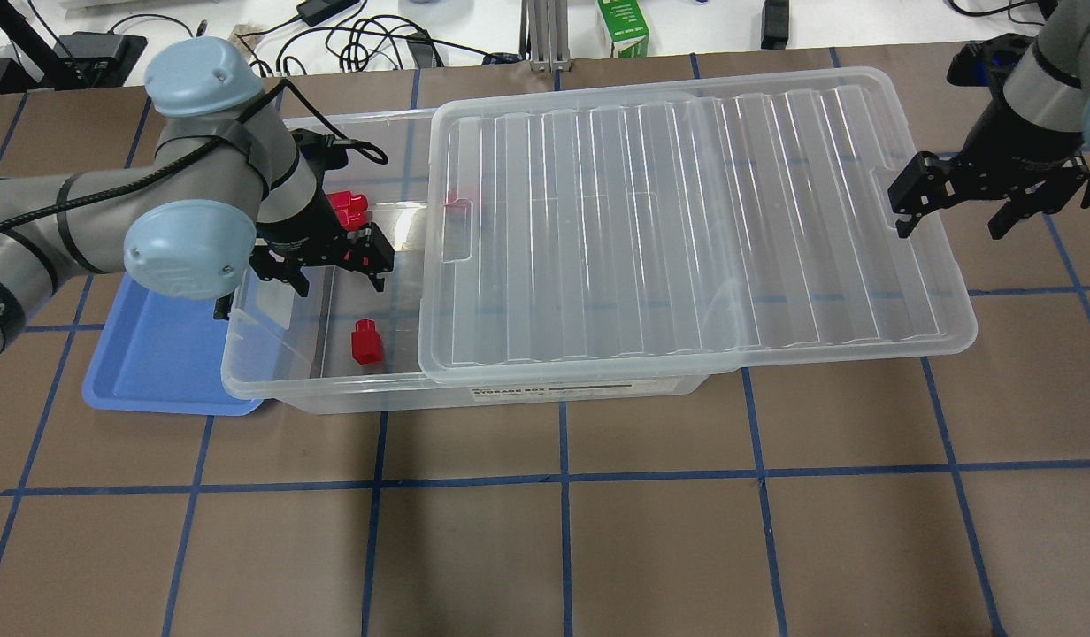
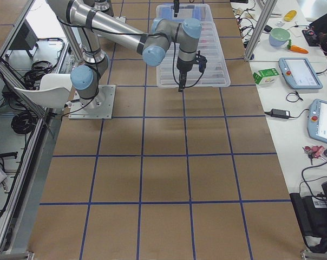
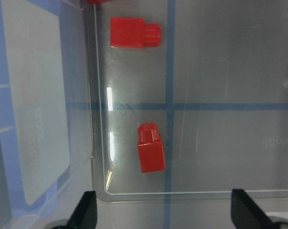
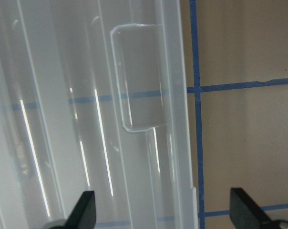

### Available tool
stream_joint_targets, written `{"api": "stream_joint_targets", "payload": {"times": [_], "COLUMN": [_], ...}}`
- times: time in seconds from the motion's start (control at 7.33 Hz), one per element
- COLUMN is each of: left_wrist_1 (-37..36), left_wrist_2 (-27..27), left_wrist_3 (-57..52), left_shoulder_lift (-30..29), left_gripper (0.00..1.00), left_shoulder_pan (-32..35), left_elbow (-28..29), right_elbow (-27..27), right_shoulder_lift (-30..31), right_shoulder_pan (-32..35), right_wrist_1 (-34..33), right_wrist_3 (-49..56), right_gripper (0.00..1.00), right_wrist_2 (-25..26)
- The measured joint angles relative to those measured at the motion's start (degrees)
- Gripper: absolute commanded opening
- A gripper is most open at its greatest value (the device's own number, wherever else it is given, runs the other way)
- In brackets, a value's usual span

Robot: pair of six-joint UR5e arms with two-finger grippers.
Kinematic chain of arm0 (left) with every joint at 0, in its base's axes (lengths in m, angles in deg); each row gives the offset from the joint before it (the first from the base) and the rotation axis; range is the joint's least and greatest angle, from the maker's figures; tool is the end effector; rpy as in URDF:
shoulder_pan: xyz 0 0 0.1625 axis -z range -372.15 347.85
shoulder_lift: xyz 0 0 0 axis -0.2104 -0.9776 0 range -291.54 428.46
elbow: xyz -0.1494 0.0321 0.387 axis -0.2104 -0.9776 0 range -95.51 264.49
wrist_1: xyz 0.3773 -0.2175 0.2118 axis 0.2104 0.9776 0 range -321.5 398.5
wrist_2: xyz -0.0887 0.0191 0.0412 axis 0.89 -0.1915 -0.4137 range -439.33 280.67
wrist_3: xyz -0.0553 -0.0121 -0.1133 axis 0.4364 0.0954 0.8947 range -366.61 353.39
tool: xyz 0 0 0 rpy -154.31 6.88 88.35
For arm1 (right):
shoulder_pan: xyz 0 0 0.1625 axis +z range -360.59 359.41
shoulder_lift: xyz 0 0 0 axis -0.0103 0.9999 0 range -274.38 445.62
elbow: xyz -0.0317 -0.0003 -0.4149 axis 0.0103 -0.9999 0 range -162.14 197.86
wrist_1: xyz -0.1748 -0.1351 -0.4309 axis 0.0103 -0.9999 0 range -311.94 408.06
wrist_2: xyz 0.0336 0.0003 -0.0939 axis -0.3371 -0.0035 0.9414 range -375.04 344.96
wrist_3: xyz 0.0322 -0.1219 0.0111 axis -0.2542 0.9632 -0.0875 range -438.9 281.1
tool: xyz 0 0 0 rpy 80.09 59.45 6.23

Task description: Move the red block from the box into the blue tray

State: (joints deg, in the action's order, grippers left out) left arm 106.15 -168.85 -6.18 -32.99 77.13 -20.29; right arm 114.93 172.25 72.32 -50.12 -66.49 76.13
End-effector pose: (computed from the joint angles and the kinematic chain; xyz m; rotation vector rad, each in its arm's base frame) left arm -0.1269 -0.5928 0.2315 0.0318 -3.1311 -0.1057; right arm -0.0446 -0.5899 0.3632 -0.1272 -3.1286 -0.0680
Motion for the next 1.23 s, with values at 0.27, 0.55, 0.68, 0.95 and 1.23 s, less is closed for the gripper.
{"api": "stream_joint_targets", "payload": {"times": [0.27,0.55,0.68,0.95,1.23], "left_wrist_1": [-1.59,-2.10,-2.80,-6.65,-8.26], "left_wrist_2": [-0.19,-0.21,-0.22,-0.30,-0.32], "left_wrist_3": [0.16,-0.03,-0.08,-0.27,-0.16], "left_shoulder_lift": [-1.55,-2.72,-3.30,-4.18,-4.90], "left_gripper": [1.00,1.00,1.00,1.00,1.00], "left_shoulder_pan": [1.12,1.04,0.96,0.42,-0.45], "left_elbow": [-0.83,-1.17,-1.67,-4.13,-5.67], "right_elbow": [-3.58,-4.21,-4.22,-4.13,-4.06], "right_shoulder_lift": [-0.62,-0.88,-0.91,-0.93,-0.99], "right_shoulder_pan": [0.21,0.15,0.09,-0.08,-0.35], "right_wrist_1": [2.52,3.19,3.30,3.20,2.94], "right_wrist_3": [-0.02,0.30,0.46,0.52,0.58], "right_gripper": [1.00,1.00,1.00,1.00,1.00], "right_wrist_2": [-0.67,-0.63,-0.63,-0.13,2.05]}}
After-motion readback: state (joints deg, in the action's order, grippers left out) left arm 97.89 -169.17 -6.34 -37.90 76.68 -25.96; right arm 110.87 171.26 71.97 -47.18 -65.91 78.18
